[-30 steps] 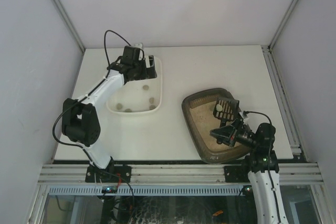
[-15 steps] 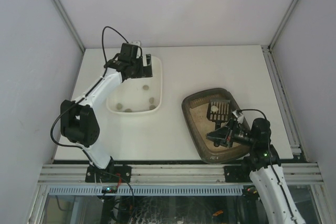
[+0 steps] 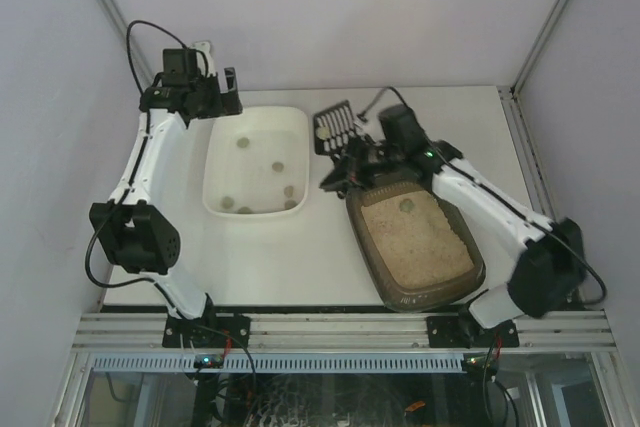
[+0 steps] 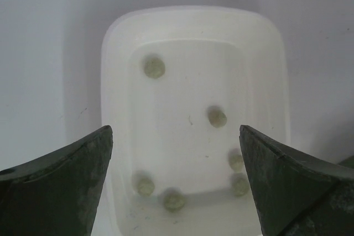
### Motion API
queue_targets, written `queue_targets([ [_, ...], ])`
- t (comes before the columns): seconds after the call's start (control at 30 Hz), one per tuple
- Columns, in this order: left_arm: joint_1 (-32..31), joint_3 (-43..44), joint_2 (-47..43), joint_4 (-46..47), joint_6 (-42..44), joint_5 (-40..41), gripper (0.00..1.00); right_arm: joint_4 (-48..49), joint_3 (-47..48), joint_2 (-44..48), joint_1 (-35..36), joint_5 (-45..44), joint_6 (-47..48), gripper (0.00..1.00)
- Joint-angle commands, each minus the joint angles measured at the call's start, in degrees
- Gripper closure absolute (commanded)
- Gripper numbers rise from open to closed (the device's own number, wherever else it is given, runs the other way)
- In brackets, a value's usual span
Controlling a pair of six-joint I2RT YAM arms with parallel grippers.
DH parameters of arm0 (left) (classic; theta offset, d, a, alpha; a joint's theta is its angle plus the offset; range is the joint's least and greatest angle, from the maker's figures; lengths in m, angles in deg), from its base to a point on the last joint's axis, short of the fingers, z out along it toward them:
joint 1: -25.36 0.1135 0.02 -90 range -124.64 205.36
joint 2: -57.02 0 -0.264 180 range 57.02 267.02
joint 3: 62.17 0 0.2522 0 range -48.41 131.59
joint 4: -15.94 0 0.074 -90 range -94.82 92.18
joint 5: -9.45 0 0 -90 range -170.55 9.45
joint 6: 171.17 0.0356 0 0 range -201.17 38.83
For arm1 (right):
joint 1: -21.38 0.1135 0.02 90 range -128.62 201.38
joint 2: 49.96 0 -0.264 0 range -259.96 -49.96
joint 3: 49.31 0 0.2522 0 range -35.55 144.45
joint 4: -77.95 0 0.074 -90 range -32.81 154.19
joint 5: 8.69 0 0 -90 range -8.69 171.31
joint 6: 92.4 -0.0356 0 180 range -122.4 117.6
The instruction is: Clean the litter box
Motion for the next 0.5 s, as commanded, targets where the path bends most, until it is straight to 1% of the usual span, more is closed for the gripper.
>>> queue_targets([
  [0.0,5.9,3.3,0.3,-4.7,1.9,-6.6,0.00,-14.0,21.7,-17.0,7.4,-10.4,13.6,1.00],
  [0.03,7.0,3.5,1.0,-5.7,2.0,-7.2,0.00,-18.1,28.2,-21.1,8.4,-12.1,15.1,1.00],
  [0.1,8.9,2.9,1.4,-6.2,2.3,-8.1,0.00,-24.1,38.0,-28.9,10.2,-15.3,18.4,1.00],
  [0.13,9.7,2.4,1.4,-6.3,2.5,-8.3,0.00,-27.7,42.7,-32.7,11.1,-18.5,20.1,1.00],
  [0.2,11.1,1.3,1.2,-6.4,3.1,-8.2,0.00,-34.8,52.5,-39.3,13.1,-26.6,23.6,1.00],
  [0.3,12.5,-1.1,0.3,-5.9,3.4,-7.1,0.00,-47.7,70.5,-51.2,17.4,-44.0,29.6,1.00],
  [0.37,13.0,-3.0,-0.5,-4.9,3.5,-6.0,0.00,-54.8,82.1,-58.1,19.6,-51.4,31.8,1.00],
  [0.4,13.1,-4.1,-0.9,-4.5,3.6,-5.5,0.00,-56.8,86.1,-60.7,20.5,-54.0,32.9,1.00],
  [0.43,13.1,-5.0,-1.2,-4.1,3.7,-5.2,0.00,-57.3,87.5,-61.7,21.4,-55.5,33.9,1.00],
  [0.47,13.1,-5.7,-1.6,-3.7,3.8,-5.1,0.00,-55.9,85.9,-61.4,21.9,-57.6,34.4,1.00],
])
